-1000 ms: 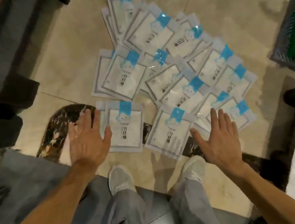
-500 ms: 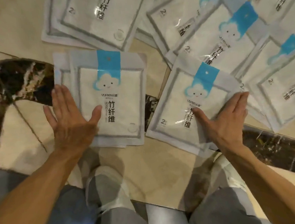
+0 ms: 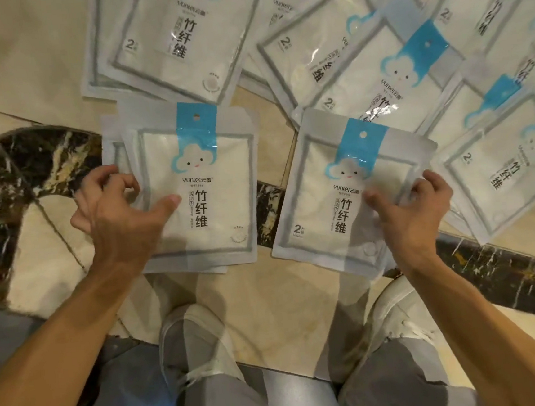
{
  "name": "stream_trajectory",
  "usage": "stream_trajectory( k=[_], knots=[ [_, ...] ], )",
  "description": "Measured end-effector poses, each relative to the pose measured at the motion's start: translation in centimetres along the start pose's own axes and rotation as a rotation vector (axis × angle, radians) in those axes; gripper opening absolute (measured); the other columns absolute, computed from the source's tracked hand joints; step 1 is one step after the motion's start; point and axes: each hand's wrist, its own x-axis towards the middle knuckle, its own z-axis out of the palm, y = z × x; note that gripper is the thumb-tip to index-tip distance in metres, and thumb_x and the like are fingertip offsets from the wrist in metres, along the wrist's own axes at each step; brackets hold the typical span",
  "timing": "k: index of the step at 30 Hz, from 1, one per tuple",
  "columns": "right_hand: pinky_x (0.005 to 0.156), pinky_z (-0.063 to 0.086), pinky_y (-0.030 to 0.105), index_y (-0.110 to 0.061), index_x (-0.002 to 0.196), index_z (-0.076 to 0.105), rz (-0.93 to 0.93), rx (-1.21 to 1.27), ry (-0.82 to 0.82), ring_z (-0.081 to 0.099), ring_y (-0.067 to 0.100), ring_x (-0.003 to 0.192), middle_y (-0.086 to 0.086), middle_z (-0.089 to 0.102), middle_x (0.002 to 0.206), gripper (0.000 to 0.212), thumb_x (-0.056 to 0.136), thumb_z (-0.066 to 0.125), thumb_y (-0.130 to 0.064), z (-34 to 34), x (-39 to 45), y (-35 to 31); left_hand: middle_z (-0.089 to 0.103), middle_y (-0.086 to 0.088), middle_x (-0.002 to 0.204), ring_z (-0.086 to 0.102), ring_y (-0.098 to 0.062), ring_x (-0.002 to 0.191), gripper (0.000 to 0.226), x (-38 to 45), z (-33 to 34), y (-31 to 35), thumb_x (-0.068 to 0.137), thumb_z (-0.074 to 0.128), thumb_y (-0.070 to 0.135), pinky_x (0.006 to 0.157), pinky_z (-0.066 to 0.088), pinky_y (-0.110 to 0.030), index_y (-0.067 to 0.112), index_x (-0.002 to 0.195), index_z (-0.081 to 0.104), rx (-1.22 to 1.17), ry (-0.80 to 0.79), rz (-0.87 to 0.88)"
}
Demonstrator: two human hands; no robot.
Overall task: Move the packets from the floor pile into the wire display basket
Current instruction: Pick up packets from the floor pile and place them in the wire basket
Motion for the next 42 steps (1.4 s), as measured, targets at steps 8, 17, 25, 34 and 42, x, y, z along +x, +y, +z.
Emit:
stream_trajectory(
  k=[8,17,25,34,42],
  knots=[
    [0.085,0.062,0.049,-0.015,0.124,0.060,0.134,0.258,-0.300,0.076,0.028,0.100,0.006,0.077,0.113,0.041,0.087,0.078,-0.008,-5.9,-1.9,-5.9,0.076,0.013,0.100,0.073,-0.002,0.090,0.035,-2.9,-5.9,4.6,0.091,0.072,0.010,0.065,0.060,-0.020,0.036,0.112,0.060,-0.551,-0.436,-0.221],
    [0.077,0.064,0.039,-0.008,0.117,0.069,0.198,0.293,-0.490,0.077,0.029,0.097,0.010,0.079,0.108,0.030,0.087,0.071,-0.005,-16.3,-4.5,-22.6,0.077,-0.011,0.109,0.076,-0.029,0.098,0.036,-5.4,-20.5,12.9,0.088,0.066,-0.001,0.073,0.064,-0.037,0.012,0.122,0.065,-0.763,-0.489,-0.314],
    [0.080,0.063,0.050,-0.003,0.115,0.067,0.099,0.364,-0.649,0.076,0.037,0.095,0.019,0.077,0.109,0.039,0.077,0.076,-0.007,-26.0,-10.9,-43.9,0.078,-0.012,0.105,0.076,-0.035,0.095,0.056,-8.1,-39.0,23.5,0.068,0.091,0.018,0.070,0.064,-0.044,0.013,0.119,0.067,-0.938,-0.312,-0.310],
    [0.084,0.061,0.054,-0.003,0.123,0.066,-0.136,0.350,-0.727,0.075,0.038,0.101,0.019,0.076,0.114,0.098,0.038,0.103,-0.035,-37.2,-25.2,-68.1,0.077,-0.015,0.109,0.074,-0.039,0.099,0.044,-14.3,-64.2,31.9,0.081,0.077,0.007,0.081,0.061,-0.056,0.008,0.122,0.063,-1.048,-0.197,-0.179],
    [0.067,0.064,0.040,-0.004,0.123,0.067,-0.371,0.371,-0.889,0.077,0.033,0.090,0.019,0.077,0.109,0.043,0.080,0.071,0.000,-42.1,-41.7,-82.6,0.075,-0.020,0.112,0.075,-0.040,0.093,0.072,-23.9,-85.9,30.6,0.056,0.097,0.029,0.068,0.064,-0.046,0.010,0.119,0.066,-1.218,0.075,-0.062]
  ],
)
